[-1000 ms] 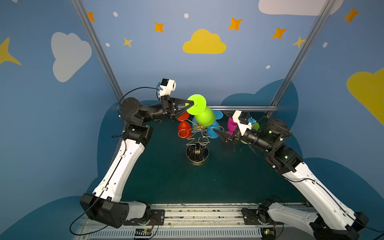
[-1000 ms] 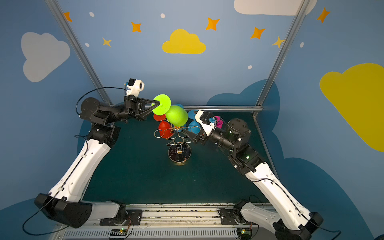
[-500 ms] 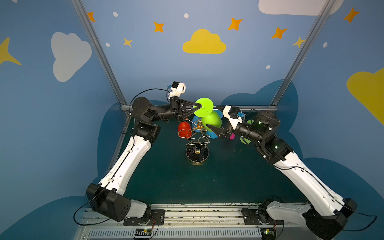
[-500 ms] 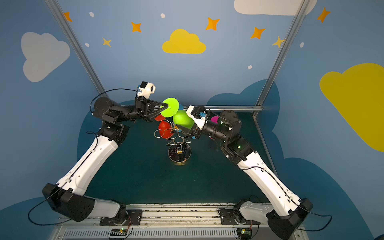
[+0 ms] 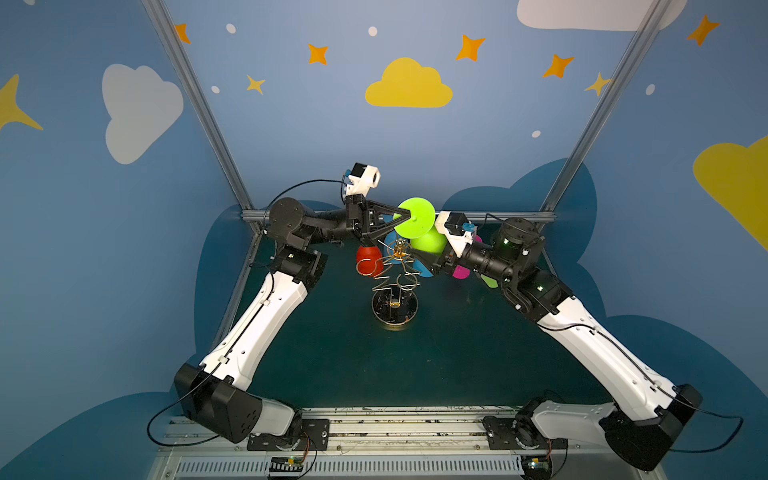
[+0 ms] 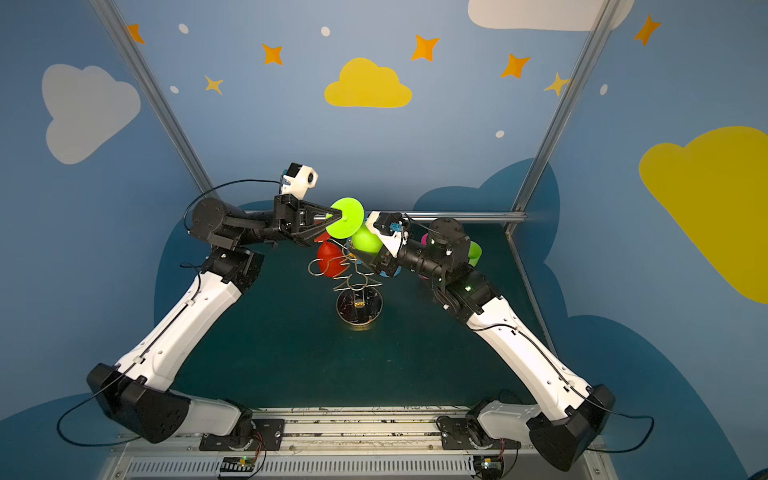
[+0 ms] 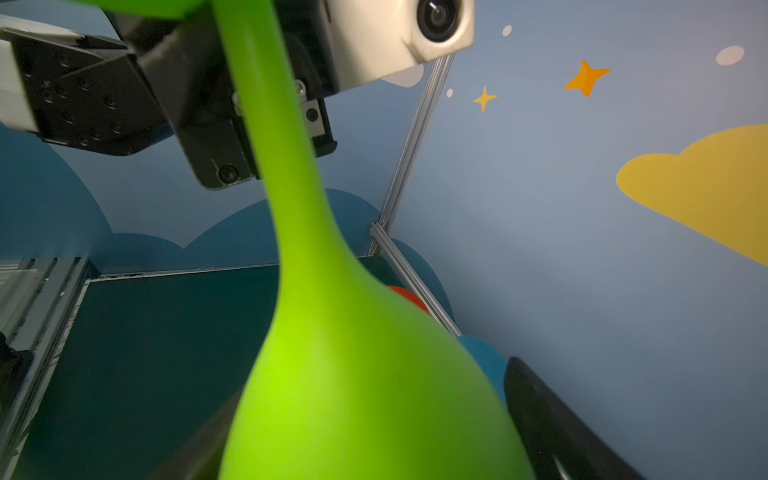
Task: Take the wine glass off the wine glass rack
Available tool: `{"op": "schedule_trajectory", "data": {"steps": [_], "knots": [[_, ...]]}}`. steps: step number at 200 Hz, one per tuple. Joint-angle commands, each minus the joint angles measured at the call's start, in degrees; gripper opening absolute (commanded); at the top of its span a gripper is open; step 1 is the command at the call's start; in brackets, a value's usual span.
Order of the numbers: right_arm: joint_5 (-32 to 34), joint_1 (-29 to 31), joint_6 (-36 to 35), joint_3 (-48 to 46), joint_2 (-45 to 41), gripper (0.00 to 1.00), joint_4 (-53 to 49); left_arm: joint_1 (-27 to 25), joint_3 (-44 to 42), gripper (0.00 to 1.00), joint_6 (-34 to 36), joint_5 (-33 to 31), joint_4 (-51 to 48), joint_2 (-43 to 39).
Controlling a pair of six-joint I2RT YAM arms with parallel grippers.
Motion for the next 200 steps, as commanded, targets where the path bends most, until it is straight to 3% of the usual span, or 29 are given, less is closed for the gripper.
{"op": "schedule_trajectory", "data": {"steps": [1,49,57,73,103,130,169,200], "knots": [[1.3,0.1,1.2,-0.1,-1.1,0.74,-0.4,-0.1,1.9,0.03,-1.2,0.0,3.5,0.2],[3.2,0.1,6.2,-2.2,-3.9,0.5,-2.6,-0.1,2.0,0.04,1.0,-0.4,2.7,0.7],[3.8,0.1,7.3,-2.3,-4.4,0.47,-3.4,0.0,1.8,0.12,2.5,-0.9,1.6,0.6],[5.9,0.1,9.1,-2.0,-5.5,0.42,-6.2,0.0,0.9,0.38,7.5,-2.2,-1.2,-0.6],[12.1,0.1,12.9,0.7,-8.1,0.36,-17.3,0.2,1.2,0.58,29.2,-5.8,-18.8,-4.5],[17.3,0.1,15.6,4.2,-10.3,0.33,-29.1,0.2,0.6,0.65,52.3,-14.7,-32.2,-7.5],[21.0,0.1,18.6,10.5,-9.5,0.32,-44.9,-1.0,-4.5,0.61,76.3,-25.7,-31.3,-8.5],[20.4,0.1,19.6,12.6,-8.0,0.29,-49.1,-2.5,-8.7,0.57,90.9,-31.4,-24.9,-8.2]]}}
